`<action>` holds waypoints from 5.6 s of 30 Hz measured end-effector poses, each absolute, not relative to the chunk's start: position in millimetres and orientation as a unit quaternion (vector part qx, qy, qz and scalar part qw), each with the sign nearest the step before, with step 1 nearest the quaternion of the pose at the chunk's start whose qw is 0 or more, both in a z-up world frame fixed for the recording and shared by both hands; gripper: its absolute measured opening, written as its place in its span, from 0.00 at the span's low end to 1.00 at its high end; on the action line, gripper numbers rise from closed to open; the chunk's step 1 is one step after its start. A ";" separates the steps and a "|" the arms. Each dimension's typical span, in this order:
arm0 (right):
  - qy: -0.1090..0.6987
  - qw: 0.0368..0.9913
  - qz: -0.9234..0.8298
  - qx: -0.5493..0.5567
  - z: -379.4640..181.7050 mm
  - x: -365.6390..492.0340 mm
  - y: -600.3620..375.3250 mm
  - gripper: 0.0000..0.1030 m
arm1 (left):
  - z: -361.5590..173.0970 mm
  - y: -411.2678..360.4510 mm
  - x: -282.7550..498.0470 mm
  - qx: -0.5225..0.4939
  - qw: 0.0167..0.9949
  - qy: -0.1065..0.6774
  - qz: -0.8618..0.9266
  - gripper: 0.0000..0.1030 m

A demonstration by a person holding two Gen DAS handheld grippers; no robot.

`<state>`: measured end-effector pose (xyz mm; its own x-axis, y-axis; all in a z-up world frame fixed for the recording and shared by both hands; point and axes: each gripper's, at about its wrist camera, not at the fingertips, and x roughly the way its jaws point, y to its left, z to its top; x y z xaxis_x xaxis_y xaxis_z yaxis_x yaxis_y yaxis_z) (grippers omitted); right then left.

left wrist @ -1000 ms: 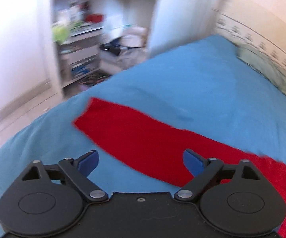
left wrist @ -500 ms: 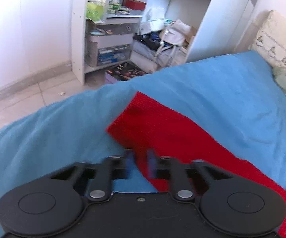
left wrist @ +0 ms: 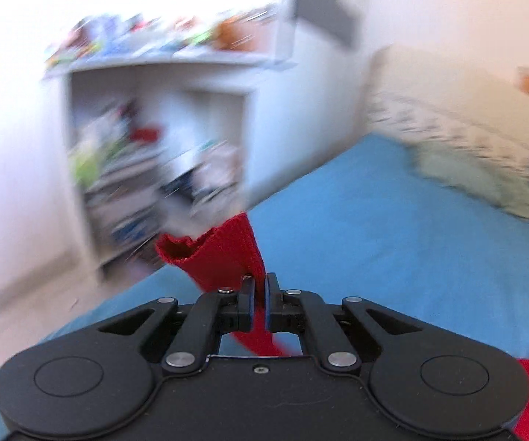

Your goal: Fold small clothes

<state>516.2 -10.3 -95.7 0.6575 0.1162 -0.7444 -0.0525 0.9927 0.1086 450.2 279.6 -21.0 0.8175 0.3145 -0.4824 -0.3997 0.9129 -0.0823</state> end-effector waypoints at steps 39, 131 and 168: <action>0.431 0.884 0.042 0.178 -135.1 530.7 -228.8 0.89 | -112.1 22.3 467.0 0.097 0.924 0.367 -0.040 0.69; 0.403 0.914 -0.001 0.036 -18.5 300.8 -361.4 0.99 | -41.4 61.9 289.2 0.028 0.883 0.466 -0.053 0.76; 0.506 0.857 -0.057 0.082 -168.6 149.1 -291.9 0.22 | -154.8 82.2 189.8 0.000 0.860 0.508 -0.042 0.08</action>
